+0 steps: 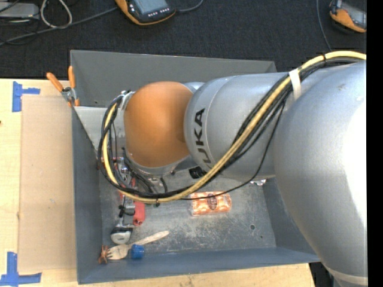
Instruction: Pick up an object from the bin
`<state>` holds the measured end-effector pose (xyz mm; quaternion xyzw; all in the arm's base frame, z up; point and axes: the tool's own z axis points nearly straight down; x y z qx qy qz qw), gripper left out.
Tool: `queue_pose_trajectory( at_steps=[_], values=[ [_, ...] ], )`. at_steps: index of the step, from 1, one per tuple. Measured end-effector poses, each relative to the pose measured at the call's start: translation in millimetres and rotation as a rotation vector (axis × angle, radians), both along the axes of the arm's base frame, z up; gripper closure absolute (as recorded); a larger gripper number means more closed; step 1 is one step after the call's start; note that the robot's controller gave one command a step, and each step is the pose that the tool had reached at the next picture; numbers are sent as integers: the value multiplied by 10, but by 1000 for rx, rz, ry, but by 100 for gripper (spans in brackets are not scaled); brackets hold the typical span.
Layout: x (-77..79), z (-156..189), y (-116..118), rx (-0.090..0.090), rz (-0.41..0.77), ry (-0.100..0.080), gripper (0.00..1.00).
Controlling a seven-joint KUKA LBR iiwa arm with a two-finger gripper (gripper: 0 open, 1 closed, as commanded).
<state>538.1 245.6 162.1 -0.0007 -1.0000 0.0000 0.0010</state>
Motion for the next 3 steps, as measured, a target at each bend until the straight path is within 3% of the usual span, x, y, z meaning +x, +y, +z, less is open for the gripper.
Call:
queue_pose_trajectory(
  at_steps=[1,2,3],
  values=[
    [2,0,-5,0,-1,0,0],
    [112,-671,-371,3,23,-6,0],
    [129,-871,-516,16,56,-20,100]
  ],
)
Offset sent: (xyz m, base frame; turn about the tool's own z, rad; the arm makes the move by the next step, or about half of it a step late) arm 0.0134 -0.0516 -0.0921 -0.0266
